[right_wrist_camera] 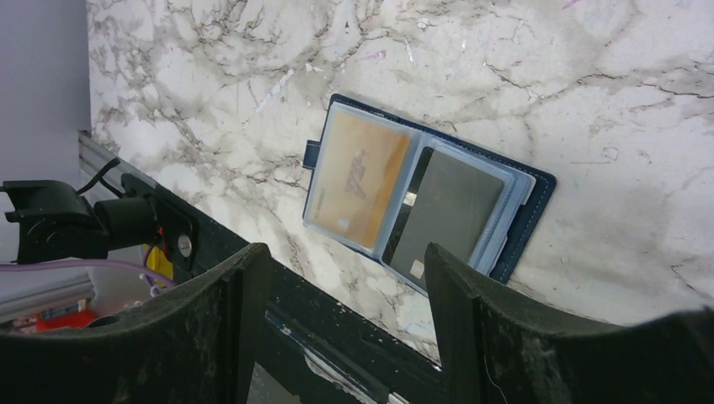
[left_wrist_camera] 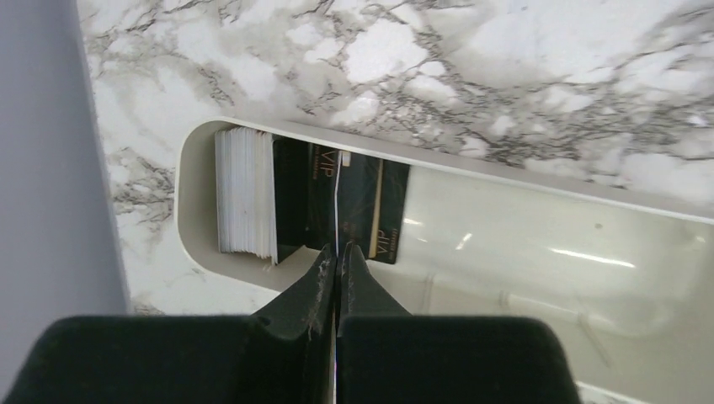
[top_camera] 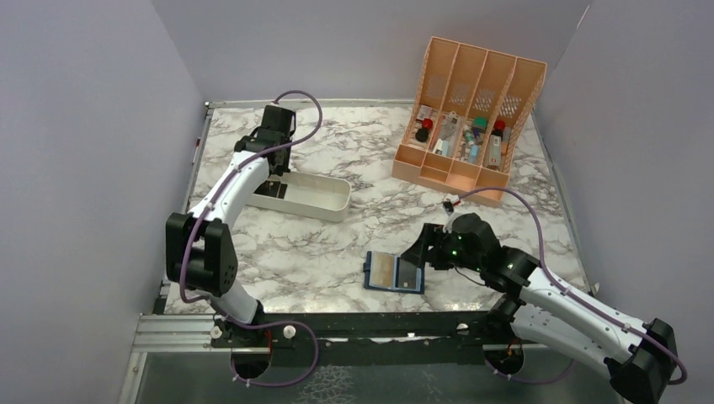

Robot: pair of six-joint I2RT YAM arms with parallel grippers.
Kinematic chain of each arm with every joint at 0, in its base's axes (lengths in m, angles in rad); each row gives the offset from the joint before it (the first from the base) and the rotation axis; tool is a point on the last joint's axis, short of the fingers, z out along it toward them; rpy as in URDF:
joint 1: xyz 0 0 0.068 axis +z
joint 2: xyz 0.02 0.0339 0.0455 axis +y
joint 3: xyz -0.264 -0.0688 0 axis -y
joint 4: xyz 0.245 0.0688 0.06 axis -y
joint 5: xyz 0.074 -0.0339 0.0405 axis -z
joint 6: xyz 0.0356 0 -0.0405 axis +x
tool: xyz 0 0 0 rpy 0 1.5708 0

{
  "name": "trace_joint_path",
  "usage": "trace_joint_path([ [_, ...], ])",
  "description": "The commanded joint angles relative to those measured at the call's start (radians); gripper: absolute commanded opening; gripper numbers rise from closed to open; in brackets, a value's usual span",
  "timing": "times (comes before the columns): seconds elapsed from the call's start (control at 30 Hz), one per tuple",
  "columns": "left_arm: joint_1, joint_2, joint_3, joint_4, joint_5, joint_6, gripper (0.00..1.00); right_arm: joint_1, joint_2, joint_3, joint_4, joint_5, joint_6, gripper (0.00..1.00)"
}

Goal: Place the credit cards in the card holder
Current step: Pick up the credit card from the storage box.

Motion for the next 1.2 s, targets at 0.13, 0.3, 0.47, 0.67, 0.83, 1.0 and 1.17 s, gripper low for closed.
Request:
trace_joint_path([
  [0.13, -0.001, -0.194, -0.039, 0.015, 0.444, -0.150, 0.00, 0.004, -0.004, -0.022, 0.163, -0.096, -0.004, 0.71],
  [0.3, -0.001, -0.336, -0.167, 0.171, 0.712, -0.314, 0.00, 0.003, -0.011, -0.019, 0.250, -0.122, 0.021, 0.70],
  [0.47, -0.003, -0.478, -0.358, 0.377, 0.905, -0.494, 0.00, 0.003, -0.023, -0.028, 0.366, -0.163, 0.053, 0.67],
  [0.67, -0.023, -0.604, -0.604, 0.719, 1.073, -0.823, 0.00, 0.004, -0.046, -0.101, 0.632, -0.241, 0.124, 0.48],
  [0.83, -0.129, -0.668, -0.764, 0.966, 1.083, -1.030, 0.00, 0.004, -0.022, -0.104, 0.737, -0.266, 0.163, 0.46],
  [1.0, -0.288, -0.630, -0.810, 1.052, 1.045, -1.077, 0.00, 0.004, 0.049, -0.057, 0.726, -0.301, 0.146, 0.48],
  [1.17, -0.394, -0.618, -0.795, 1.075, 0.982, -1.081, 0.00, 0.004, 0.063, -0.067, 0.756, -0.309, 0.200, 0.50],
])
